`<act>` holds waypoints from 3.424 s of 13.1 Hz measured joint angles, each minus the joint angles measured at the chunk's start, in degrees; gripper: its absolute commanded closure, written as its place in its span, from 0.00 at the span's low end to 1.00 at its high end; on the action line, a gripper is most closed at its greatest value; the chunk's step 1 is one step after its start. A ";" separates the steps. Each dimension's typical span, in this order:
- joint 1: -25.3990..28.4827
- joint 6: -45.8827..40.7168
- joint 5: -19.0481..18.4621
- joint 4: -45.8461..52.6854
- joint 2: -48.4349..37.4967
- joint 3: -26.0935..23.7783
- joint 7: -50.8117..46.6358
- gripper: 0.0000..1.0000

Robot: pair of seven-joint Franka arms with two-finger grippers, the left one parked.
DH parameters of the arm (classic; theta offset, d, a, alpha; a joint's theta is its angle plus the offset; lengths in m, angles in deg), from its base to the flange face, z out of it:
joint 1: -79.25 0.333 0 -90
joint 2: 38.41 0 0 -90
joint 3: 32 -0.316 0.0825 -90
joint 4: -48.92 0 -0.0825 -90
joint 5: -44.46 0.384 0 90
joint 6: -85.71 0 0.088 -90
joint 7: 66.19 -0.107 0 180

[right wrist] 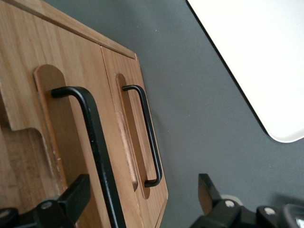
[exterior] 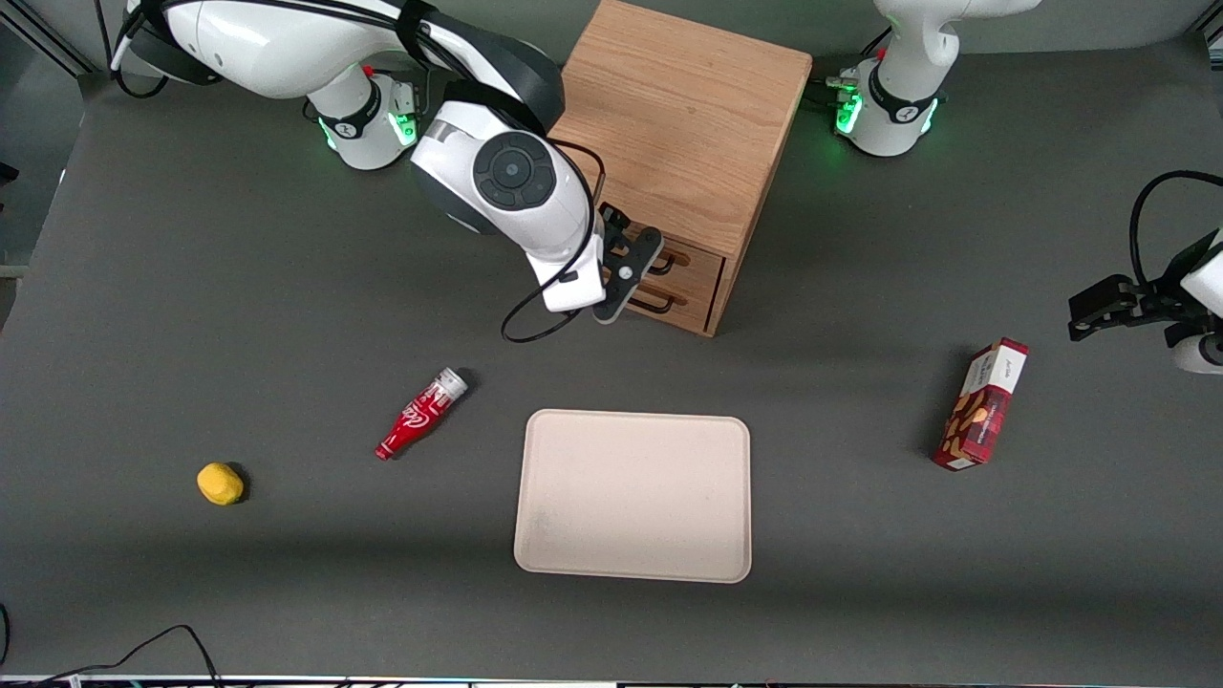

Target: Open upper drawer

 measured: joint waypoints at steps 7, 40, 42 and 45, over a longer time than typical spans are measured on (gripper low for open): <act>-0.01 3.67 -4.11 -0.82 3.77 0.12 3.45 0.00; -2.00 4.62 -1.32 21.08 13.17 11.99 28.67 0.00; -1.98 4.62 -0.92 21.67 13.35 12.00 28.71 0.00; -2.28 4.46 2.32 23.21 13.25 11.99 27.79 0.00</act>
